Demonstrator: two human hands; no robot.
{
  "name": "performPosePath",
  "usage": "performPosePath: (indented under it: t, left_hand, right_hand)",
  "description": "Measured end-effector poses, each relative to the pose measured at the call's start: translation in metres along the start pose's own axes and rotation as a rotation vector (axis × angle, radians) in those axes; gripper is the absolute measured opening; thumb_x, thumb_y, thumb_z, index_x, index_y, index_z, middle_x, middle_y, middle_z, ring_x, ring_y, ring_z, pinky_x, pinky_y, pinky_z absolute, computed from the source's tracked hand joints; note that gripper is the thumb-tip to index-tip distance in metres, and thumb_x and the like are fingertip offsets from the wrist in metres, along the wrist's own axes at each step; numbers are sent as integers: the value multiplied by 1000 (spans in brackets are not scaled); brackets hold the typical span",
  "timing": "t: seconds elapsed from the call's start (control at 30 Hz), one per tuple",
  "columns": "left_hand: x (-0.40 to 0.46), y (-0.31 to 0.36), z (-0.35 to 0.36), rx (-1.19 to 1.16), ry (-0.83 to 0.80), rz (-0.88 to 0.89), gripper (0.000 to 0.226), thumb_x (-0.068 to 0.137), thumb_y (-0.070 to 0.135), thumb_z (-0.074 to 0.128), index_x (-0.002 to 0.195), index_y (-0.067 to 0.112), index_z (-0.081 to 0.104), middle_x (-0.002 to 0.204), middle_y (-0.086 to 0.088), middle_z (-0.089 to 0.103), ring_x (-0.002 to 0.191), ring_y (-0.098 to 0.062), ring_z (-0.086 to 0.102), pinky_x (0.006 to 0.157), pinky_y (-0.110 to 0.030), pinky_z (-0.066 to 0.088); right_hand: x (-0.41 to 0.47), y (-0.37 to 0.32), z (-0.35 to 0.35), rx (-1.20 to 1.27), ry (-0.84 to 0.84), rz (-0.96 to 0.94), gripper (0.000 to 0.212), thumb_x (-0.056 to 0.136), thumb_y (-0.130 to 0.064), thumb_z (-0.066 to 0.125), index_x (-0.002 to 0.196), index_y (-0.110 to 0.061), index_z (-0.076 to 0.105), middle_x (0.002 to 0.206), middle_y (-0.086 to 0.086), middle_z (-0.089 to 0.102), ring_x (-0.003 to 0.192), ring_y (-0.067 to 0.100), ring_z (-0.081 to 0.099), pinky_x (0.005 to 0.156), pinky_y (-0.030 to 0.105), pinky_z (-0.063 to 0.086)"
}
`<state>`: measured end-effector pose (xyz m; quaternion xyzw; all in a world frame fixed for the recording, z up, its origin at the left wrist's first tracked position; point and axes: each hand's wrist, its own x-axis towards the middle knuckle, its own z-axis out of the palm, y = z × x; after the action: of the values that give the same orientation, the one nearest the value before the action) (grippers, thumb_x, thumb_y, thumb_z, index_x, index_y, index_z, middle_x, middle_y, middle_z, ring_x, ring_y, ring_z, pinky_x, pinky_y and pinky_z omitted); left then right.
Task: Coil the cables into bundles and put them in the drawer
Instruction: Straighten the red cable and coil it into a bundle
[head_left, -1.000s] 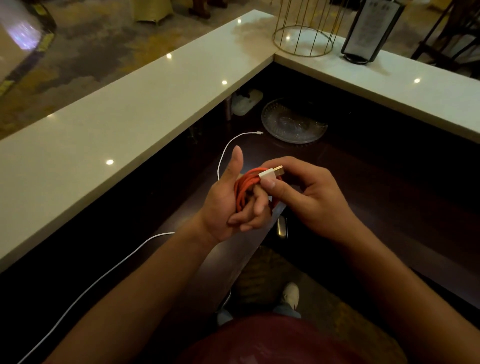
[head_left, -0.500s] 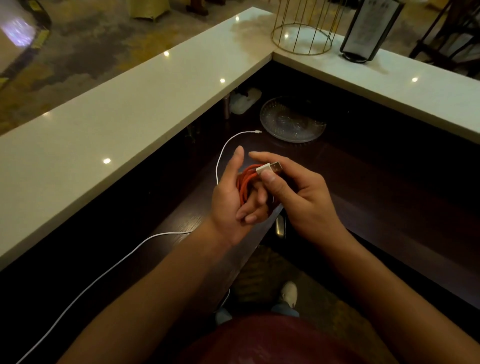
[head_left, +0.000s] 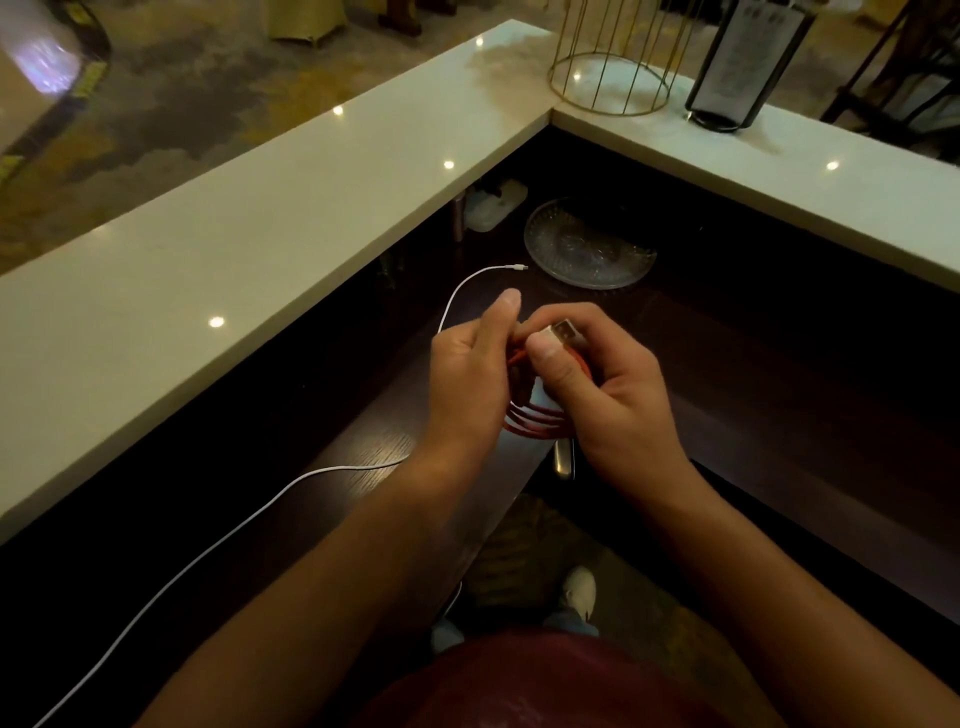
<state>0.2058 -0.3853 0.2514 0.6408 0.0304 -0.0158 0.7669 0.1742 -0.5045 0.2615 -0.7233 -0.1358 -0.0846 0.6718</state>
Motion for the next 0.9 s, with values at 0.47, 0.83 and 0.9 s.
performPosePath:
  t: [0.47, 0.83, 0.9]
  left_hand:
    - [6, 1, -23, 330, -319, 248, 32, 104, 25, 51, 95, 0, 69, 67, -2, 62, 56, -14, 55, 55, -24, 46]
    - [10, 19, -52, 337, -774, 60, 25, 93, 18, 64, 116, 26, 68, 90, 9, 68, 83, -5, 63, 75, -20, 49]
    - [10, 21, -52, 468, -778, 174, 19, 96, 21, 62, 108, 33, 70, 86, 7, 64, 79, -8, 60, 75, -21, 48]
  right_hand:
    - [12, -3, -29, 123, 104, 73, 14, 106, -16, 48, 109, -15, 62, 69, -3, 59, 56, 14, 55, 55, 24, 48]
    - [19, -3, -36, 801, -44, 315, 19, 103, -26, 43, 107, -14, 57, 54, -6, 40, 30, 0, 34, 32, 15, 24]
    - [20, -4, -37, 922, -77, 314, 18, 100, -26, 45, 106, -14, 56, 52, -8, 43, 29, -1, 37, 31, 13, 22]
